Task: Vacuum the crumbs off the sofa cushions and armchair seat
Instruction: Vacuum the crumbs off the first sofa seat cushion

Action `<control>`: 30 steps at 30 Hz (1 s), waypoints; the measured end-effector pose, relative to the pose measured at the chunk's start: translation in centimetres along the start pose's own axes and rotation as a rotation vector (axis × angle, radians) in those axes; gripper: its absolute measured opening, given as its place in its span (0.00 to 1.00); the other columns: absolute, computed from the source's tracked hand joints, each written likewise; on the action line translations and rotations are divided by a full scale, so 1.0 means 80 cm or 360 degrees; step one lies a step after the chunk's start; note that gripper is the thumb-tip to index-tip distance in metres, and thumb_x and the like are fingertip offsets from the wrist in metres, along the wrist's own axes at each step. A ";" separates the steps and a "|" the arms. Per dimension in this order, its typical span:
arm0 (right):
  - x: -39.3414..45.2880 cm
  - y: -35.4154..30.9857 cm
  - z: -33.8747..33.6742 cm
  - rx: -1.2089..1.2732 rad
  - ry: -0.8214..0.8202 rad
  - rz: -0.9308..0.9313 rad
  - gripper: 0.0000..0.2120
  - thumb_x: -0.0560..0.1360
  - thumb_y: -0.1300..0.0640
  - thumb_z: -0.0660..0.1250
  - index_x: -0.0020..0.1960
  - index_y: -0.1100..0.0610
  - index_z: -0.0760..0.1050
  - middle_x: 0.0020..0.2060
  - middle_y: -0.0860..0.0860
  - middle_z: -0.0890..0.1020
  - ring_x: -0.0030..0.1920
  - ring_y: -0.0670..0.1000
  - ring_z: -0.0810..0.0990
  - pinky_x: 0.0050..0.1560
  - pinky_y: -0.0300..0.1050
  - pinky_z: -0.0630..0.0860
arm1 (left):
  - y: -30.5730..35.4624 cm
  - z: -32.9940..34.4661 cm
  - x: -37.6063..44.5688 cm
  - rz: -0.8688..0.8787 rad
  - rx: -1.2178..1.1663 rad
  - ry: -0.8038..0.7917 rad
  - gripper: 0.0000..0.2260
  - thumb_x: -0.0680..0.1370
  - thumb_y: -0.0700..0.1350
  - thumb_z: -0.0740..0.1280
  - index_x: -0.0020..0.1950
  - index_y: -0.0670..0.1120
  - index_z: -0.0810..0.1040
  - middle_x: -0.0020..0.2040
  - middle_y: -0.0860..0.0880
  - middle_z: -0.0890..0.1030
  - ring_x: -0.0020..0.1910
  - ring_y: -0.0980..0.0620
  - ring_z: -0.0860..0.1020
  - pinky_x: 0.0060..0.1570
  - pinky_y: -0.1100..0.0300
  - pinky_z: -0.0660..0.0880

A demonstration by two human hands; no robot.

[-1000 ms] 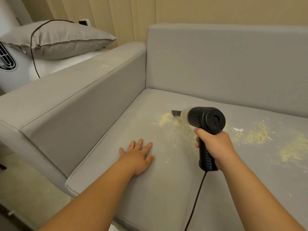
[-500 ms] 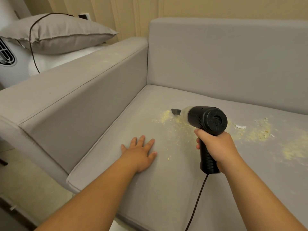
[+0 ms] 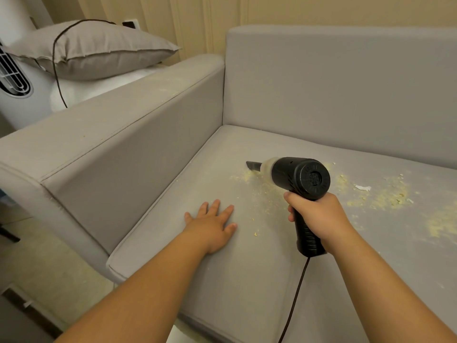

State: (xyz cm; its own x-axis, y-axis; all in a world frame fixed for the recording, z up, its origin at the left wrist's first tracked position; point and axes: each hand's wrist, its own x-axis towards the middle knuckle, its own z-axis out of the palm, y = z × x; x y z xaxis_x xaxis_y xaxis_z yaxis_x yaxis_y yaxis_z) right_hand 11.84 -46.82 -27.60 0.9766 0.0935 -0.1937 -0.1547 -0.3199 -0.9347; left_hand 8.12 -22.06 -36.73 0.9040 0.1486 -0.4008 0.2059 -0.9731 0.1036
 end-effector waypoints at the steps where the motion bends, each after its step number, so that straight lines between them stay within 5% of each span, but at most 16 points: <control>1: 0.000 0.000 0.000 -0.0007 0.0003 -0.0004 0.09 0.75 0.55 0.74 0.47 0.61 0.83 0.39 0.59 0.87 0.34 0.50 0.84 0.42 0.48 0.80 | 0.001 0.000 0.000 -0.0001 -0.0002 0.0002 0.28 0.84 0.67 0.45 0.83 0.66 0.41 0.85 0.54 0.39 0.84 0.45 0.40 0.77 0.29 0.44; 16: -0.023 -0.007 -0.011 -0.0067 -0.0217 0.0002 0.13 0.76 0.55 0.73 0.46 0.66 0.82 0.36 0.61 0.86 0.36 0.54 0.81 0.45 0.51 0.79 | -0.001 -0.001 -0.003 0.0002 -0.0008 0.0002 0.28 0.84 0.66 0.45 0.83 0.65 0.41 0.85 0.54 0.39 0.84 0.45 0.40 0.77 0.30 0.44; 25: -0.021 -0.007 -0.034 0.0087 0.0134 0.0024 0.08 0.75 0.56 0.74 0.48 0.62 0.83 0.39 0.60 0.87 0.35 0.52 0.84 0.45 0.52 0.81 | -0.002 0.001 -0.004 0.0018 -0.0013 0.0019 0.28 0.84 0.66 0.46 0.83 0.65 0.42 0.85 0.54 0.40 0.84 0.45 0.41 0.77 0.30 0.44; 30: -0.020 -0.004 -0.034 0.0035 0.0119 0.0041 0.08 0.75 0.57 0.74 0.48 0.63 0.83 0.40 0.61 0.87 0.32 0.50 0.84 0.41 0.49 0.80 | -0.002 0.001 -0.003 0.0009 -0.0001 0.0006 0.28 0.84 0.66 0.46 0.83 0.65 0.42 0.85 0.54 0.39 0.84 0.45 0.40 0.77 0.29 0.44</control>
State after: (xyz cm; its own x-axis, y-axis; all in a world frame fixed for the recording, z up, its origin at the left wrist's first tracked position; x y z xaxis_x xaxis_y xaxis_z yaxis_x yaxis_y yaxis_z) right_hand 10.71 -49.48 -26.20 0.9806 0.0148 -0.1956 -0.1823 -0.3005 -0.9362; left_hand 7.86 -21.96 -36.74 0.9065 0.1439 -0.3970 0.2012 -0.9737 0.1066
